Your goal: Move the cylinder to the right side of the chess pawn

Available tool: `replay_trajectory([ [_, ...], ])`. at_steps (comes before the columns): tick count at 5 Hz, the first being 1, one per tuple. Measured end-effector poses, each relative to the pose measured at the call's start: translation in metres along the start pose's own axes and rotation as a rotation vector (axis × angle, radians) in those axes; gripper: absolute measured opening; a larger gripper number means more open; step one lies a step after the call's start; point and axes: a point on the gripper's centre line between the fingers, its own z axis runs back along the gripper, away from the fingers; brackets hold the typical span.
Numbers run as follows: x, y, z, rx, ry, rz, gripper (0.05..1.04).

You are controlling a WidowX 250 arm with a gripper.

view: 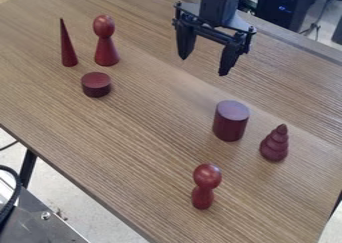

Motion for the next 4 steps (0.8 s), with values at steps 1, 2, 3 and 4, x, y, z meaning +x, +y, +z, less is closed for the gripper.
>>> replay_trajectory([
  [1,-0.004,-0.001,-0.01,0.001,0.035,-0.001,0.999],
  [2,-0.007,-0.01,-0.014,-0.036,0.033,-0.037,0.999],
  [3,-0.007,-0.024,-0.015,-0.083,0.023,-0.062,0.999],
  [4,-0.009,-0.044,-0.014,-0.118,0.018,-0.098,0.999],
])
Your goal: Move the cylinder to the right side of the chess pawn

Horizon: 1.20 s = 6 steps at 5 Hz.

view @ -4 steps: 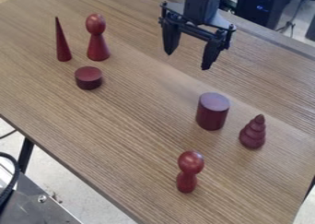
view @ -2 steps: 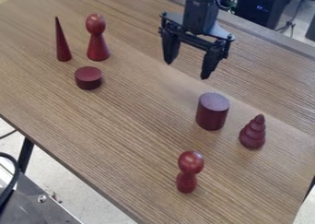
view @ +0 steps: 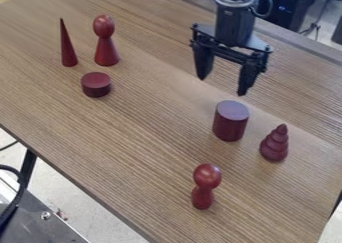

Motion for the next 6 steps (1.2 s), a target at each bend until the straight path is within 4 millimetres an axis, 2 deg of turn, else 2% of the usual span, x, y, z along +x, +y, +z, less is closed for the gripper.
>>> replay_trajectory([
  [2,-0.01,-0.035,-0.003,0.054,0.024,-0.115,0.999],
  [3,-0.011,-0.04,-0.003,0.047,0.025,-0.114,0.999],
  [4,-0.016,-0.031,-0.014,0.068,0.092,-0.059,0.999],
  [6,-0.018,-0.018,-0.018,0.112,0.143,-0.01,0.999],
])
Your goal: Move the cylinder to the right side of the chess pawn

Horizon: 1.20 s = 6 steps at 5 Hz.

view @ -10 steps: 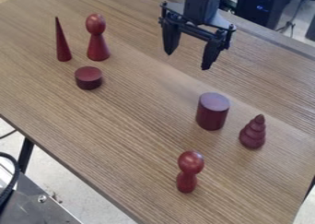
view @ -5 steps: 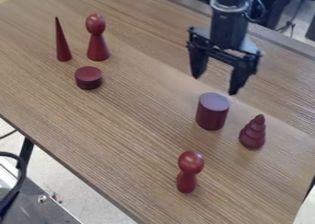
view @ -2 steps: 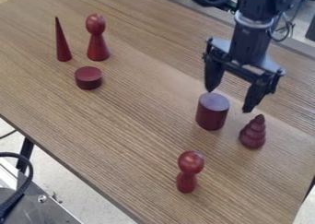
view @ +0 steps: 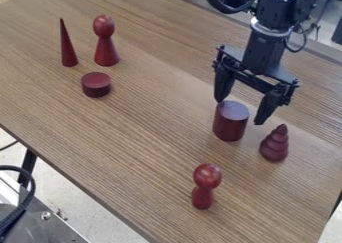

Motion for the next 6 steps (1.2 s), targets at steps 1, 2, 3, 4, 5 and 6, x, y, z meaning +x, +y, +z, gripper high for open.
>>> replay_trajectory([
  [1,0.0,0.004,0.0,0.002,0.004,0.02,0.999],
  [2,0.001,0.006,-0.003,0.003,0.017,0.028,0.999],
  [3,0.002,0.007,-0.004,-0.006,0.02,0.035,0.999],
  [4,0.005,0.004,-0.006,-0.043,-0.004,0.037,0.999],
  [5,0.004,0.0,-0.013,-0.071,0.003,0.04,0.999],
  [6,0.001,0.001,-0.02,-0.09,0.022,0.055,0.985],
])
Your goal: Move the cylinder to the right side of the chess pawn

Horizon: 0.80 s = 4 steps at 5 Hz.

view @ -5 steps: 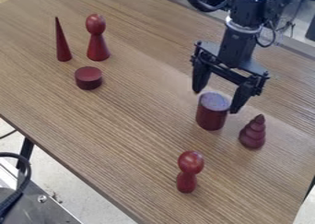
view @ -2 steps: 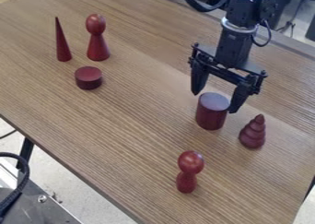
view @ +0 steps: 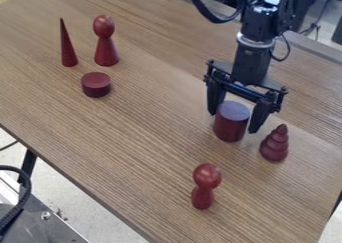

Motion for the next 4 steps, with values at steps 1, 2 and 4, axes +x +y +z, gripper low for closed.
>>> replay_trajectory([
  [1,-0.001,0.001,-0.002,0.003,0.007,0.012,0.819],
  [2,-0.002,0.002,-0.003,0.0,0.007,0.016,0.815],
  [4,0.0,0.015,0.034,0.01,-0.111,0.029,0.815],
])
